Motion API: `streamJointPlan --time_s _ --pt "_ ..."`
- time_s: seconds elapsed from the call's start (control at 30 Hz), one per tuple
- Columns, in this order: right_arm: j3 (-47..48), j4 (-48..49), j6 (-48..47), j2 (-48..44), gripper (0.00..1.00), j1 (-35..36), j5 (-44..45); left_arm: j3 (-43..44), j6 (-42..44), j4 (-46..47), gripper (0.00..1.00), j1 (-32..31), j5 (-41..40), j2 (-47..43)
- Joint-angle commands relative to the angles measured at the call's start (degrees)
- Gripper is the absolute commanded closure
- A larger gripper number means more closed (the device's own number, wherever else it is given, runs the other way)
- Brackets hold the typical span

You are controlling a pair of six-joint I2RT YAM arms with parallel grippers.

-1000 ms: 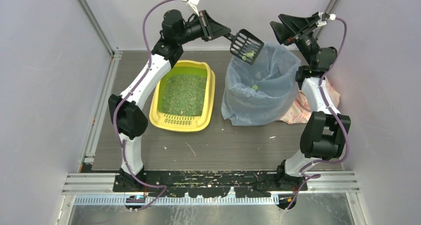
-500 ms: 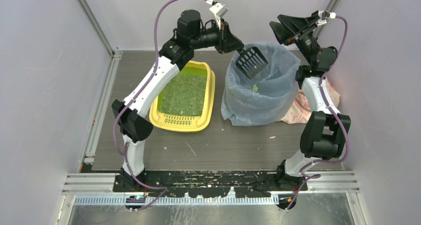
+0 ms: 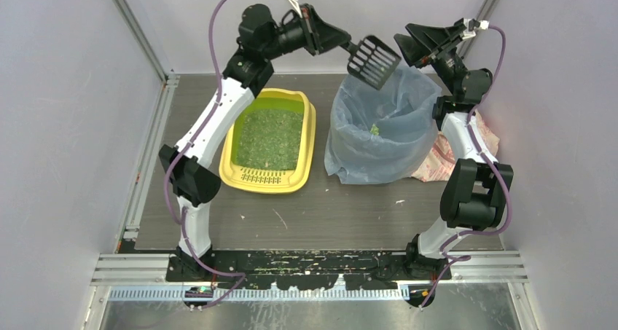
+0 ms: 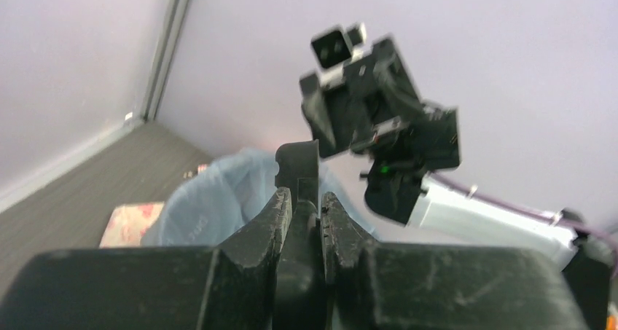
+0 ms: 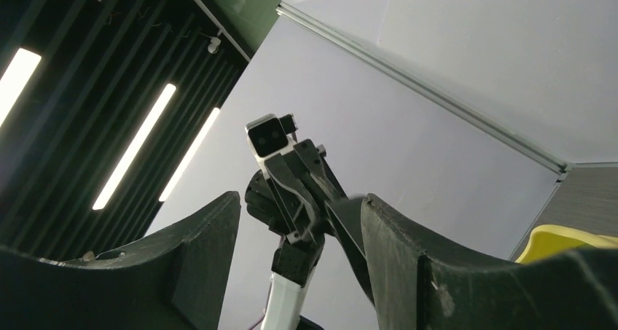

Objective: Clean the litter box

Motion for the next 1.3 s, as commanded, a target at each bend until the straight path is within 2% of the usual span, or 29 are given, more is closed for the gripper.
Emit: streamJointPlan --time_s 0.0,0.13,0.23,0.33,0.47,0.5,0.57,0.63,0.9,1.07,1.27 --pt "-0.23 3.42 -0.89 -0.87 0.34 -0.01 -1.01 -0.40 -13.80 17.11 1.00 3.67 0.41 -3.05" --pt "-0.75 3.36 -1.18 -0.75 0.34 0.00 -1.32 -6.16 -13.06 14.69 1.00 8.37 -2.29 -7.14" --pt "-0.94 3.35 -1.09 -0.31 0.34 -0.08 -1.78 -16.20 -15.53 17.82 1.00 13.64 -4.99 -12.58" --pt "-1.85 3.43 -1.10 0.02 0.34 -0.01 -2.13 -25.75 -14.78 16.76 1.00 19.51 -8.36 -18.77" --pt "-2.41 3.70 -1.01 0.86 0.33 0.15 -2.18 -32.40 -12.70 12.58 1.00 25.44 -9.04 -24.42" --pt "-2.28 3.79 -1.02 1.09 0.34 0.20 -2.18 -33.06 -9.27 9.11 1.00 26.18 -9.25 -25.42" --pt "-1.73 3.71 -1.01 1.67 0.34 0.34 -2.41 -34.17 -2.59 0.44 1.00 26.30 -11.30 -27.41" --pt "-1.46 3.71 -1.09 2.36 0.33 0.64 -2.44 -37.64 1.01 -3.45 1.00 26.07 -12.28 -29.40" --pt "0.31 4.31 -0.45 5.40 0.34 1.53 -2.44 -48.61 11.26 -11.79 1.00 22.96 -22.23 -32.86" --pt "1.33 5.06 0.17 7.03 0.34 2.19 -2.36 -51.15 12.34 -13.99 1.00 22.71 -28.28 -33.26" --pt "3.01 5.85 0.90 8.35 0.34 2.55 -2.44 -52.67 13.02 -14.29 1.00 22.14 -28.95 -30.44"
